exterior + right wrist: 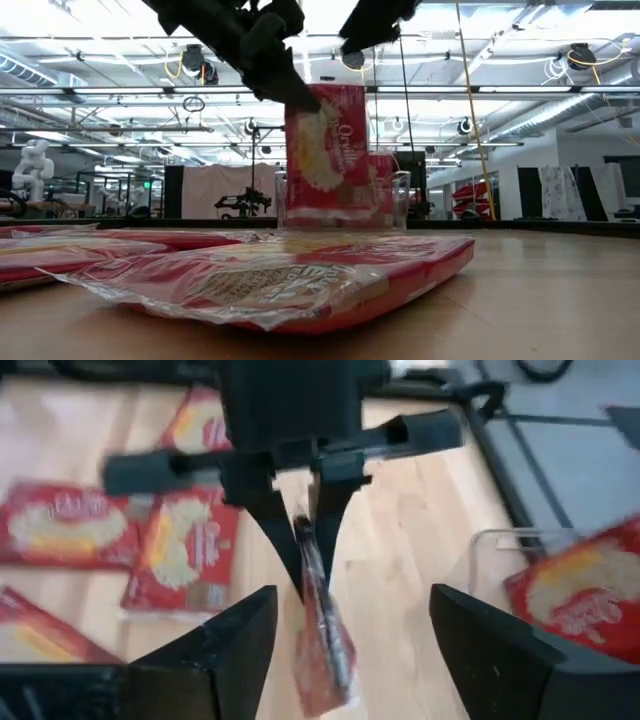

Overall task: Sort popcorn bags into baskets
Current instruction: Put the red popcorn bag into the transparent bin

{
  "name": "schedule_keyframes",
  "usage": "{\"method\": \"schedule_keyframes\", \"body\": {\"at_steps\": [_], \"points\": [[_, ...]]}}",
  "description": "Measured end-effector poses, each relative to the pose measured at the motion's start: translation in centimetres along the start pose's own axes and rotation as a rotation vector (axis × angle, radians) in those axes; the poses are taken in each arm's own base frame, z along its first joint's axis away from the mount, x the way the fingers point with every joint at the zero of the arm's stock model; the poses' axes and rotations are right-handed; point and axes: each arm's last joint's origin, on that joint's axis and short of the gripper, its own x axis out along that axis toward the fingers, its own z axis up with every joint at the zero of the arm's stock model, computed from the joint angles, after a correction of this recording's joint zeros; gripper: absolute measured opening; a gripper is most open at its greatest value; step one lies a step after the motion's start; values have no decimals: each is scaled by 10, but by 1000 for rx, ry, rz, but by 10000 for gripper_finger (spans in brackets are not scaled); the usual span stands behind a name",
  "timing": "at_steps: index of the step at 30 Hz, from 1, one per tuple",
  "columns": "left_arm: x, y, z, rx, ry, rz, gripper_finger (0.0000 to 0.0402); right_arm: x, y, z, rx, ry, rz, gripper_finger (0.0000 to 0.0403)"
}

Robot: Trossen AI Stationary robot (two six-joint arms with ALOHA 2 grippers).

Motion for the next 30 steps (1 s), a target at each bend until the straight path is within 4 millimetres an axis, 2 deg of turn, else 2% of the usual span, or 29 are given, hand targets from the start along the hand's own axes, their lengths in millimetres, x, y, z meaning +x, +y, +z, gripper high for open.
{"method": "schedule_keyframes", "body": {"at_steps": [4,8,12,16,23,30], "points": [[-1,-9,-4,-12,45,-2,24,32,-2,-7,-29,80,-4,258],[-2,-17,-7,5,83,33,30,55,-1,-16,-14,143,57,258],[-3,-23,-8,11,88,38,40,71,3,-22,-9,184,88,257],[-5,-30,-8,44,90,35,39,79,5,-26,-3,207,142,240],[-5,-31,-8,53,88,32,32,77,5,-25,-7,199,151,151],[-4,-29,-6,-68,71,48,78,76,5,-25,-28,197,155,49]]}}
